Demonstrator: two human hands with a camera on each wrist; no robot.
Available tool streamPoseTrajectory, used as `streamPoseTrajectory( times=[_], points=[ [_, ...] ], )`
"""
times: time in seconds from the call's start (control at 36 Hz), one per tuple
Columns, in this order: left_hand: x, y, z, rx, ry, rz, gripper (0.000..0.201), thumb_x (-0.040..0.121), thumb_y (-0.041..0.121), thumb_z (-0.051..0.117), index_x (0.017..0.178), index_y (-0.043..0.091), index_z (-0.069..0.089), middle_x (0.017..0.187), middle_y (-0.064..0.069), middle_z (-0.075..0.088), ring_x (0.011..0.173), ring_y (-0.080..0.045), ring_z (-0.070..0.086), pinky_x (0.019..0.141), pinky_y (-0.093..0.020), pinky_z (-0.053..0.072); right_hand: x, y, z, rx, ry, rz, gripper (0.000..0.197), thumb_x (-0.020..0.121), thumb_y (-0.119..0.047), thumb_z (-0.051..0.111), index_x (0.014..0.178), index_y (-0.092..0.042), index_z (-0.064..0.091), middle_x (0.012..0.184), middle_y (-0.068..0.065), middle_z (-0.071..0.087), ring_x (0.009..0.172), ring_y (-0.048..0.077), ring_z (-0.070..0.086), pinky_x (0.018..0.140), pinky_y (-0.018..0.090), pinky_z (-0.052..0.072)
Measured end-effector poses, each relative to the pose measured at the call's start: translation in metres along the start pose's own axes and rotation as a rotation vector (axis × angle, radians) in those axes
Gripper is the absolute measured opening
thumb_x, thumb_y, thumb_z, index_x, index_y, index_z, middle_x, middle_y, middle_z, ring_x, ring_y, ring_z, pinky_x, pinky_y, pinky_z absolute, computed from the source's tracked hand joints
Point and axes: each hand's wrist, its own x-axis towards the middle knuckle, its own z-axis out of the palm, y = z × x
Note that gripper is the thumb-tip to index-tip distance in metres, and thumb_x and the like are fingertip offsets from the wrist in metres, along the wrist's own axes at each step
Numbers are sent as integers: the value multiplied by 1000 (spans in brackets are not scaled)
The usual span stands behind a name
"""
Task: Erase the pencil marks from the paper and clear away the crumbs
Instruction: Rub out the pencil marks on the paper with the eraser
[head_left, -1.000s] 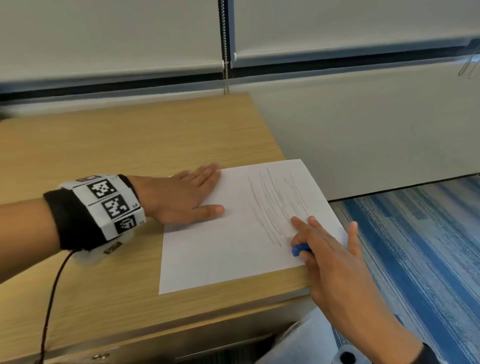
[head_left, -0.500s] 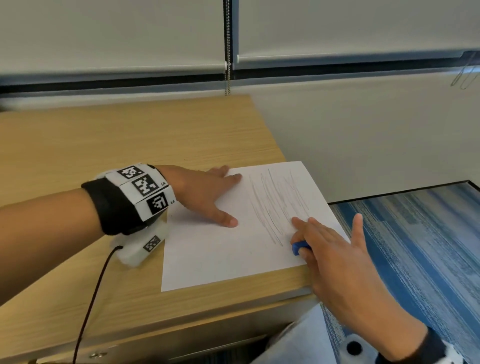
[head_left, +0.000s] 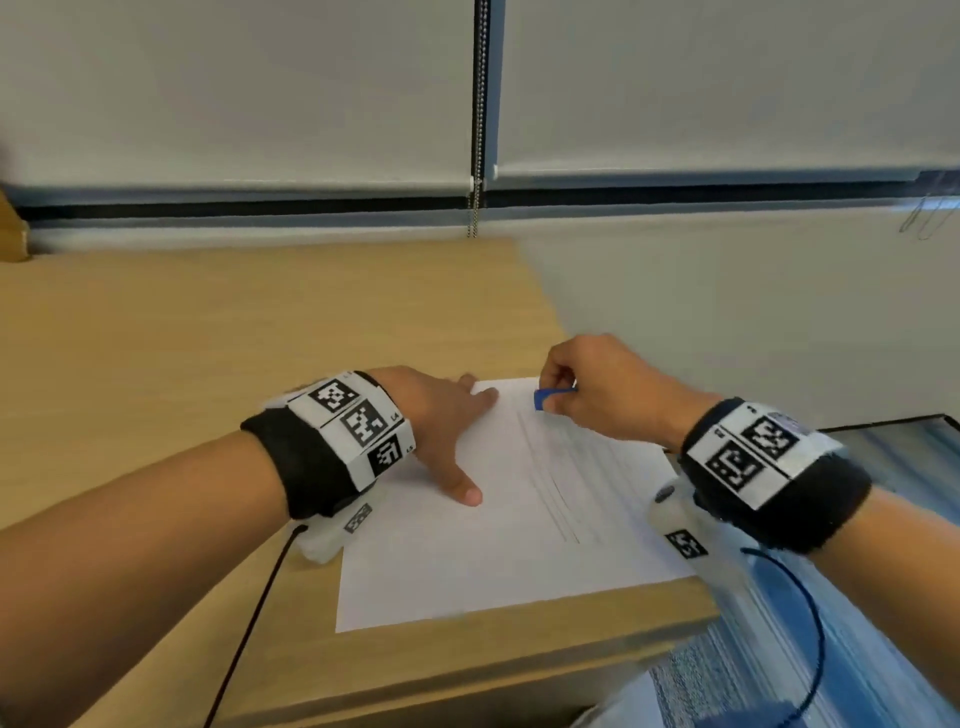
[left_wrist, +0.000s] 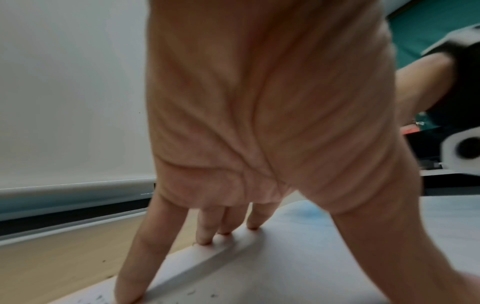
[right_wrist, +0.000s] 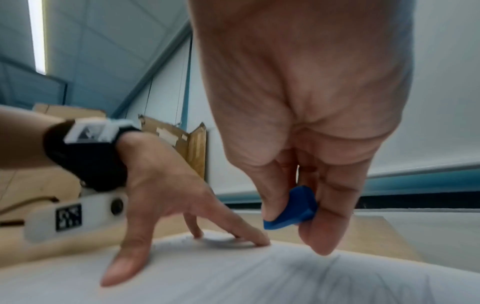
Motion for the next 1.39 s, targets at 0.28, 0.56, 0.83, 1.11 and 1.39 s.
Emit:
streamPoseTrajectory(
  times=[0.28, 0.56, 0.83, 1.11, 1.39],
  points=[
    [1, -3, 3, -1, 9, 21, 122, 73, 73, 62, 153, 24, -17, 161, 6, -21, 146, -19, 20, 109, -40, 33, 39, 8, 19, -188, -46, -98, 8, 86, -25, 63, 89, -18, 64, 92, 2, 64, 85, 23, 59, 73, 36, 52],
    [6, -3, 4, 11, 7, 28, 124, 73, 73, 62, 151, 24, -21, 160, 3, -23, 147, -17, 18, 109, -37, 31, 45, 11, 18, -210, -134, -185, 10, 86, -27, 61, 87, -17, 65, 84, -2, 63, 79, 20, 58, 66, 33, 48],
    [8, -5, 5, 4, 18, 26, 126, 71, 74, 63, 151, 24, -21, 160, 2, -24, 147, -17, 18, 107, -35, 32, 60, 9, 12, -157, -161, -245, 11, 84, -21, 67, 85, -10, 68, 74, -6, 61, 69, 12, 55, 70, 35, 53],
    [5, -1, 1, 25, -10, 41, 121, 73, 70, 65, 149, 35, -23, 160, -1, -22, 147, -21, 19, 106, -40, 34, 64, 17, 8, -107, -195, -263, 12, 83, -19, 69, 87, -7, 70, 81, 5, 69, 71, 15, 59, 66, 28, 51],
    [5, 0, 0, 25, -22, 40, 123, 72, 70, 66, 149, 35, -23, 160, -1, -23, 149, -21, 13, 108, -42, 32, 63, 17, 7, -34, -303, -241, 8, 78, -14, 75, 84, -10, 72, 77, 4, 71, 61, 7, 58, 60, 19, 49]
  ],
)
